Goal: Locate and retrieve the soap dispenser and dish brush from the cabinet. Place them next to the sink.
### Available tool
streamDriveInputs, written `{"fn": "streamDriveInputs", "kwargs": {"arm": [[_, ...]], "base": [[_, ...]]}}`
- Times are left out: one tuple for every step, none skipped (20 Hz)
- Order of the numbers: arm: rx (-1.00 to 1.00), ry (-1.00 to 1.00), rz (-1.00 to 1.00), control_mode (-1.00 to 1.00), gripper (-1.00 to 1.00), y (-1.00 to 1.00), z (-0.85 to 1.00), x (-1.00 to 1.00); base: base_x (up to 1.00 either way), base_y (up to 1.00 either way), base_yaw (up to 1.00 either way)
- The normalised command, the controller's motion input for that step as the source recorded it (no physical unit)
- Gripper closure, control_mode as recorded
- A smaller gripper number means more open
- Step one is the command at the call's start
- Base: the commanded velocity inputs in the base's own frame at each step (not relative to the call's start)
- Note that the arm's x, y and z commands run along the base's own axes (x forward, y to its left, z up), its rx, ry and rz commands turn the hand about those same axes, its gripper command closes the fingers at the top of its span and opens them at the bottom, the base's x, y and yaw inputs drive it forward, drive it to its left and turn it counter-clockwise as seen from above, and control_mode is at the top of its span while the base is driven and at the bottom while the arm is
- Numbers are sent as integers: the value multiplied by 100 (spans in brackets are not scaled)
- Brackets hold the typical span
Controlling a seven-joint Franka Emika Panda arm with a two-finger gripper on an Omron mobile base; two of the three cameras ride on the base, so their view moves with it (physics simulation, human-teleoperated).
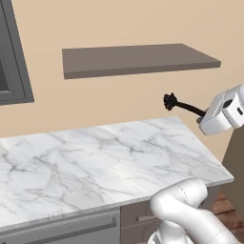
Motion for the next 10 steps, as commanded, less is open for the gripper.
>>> {"fn": "streamDriveInputs", "kwargs": {"arm": [[-3, 0, 0, -100, 100, 5, -26, -4], [-2, 0, 0, -100, 100, 4, -24, 0], [-3, 0, 1, -100, 100, 7, -24, 0], [-1, 0, 2, -100, 100, 7, -20, 0], [0, 0, 2, -100, 100, 11, -10, -3], [0, 0, 1, -100, 100, 4, -7, 0], [0, 0, 0, -100, 100, 2, -7, 0], [0, 0, 1, -100, 100, 0, -6, 0], [0, 1, 1, -100, 100, 5, -1, -4], [0, 0, 0, -100, 100, 0, 0, -2]], "base": [[0, 0, 0], [0, 0, 0], [0, 0, 0], [0, 0, 0], [0, 0, 0], [0, 0, 0], [0, 0, 0], [0, 0, 0], [0, 0, 0], [0, 0, 0]]}}
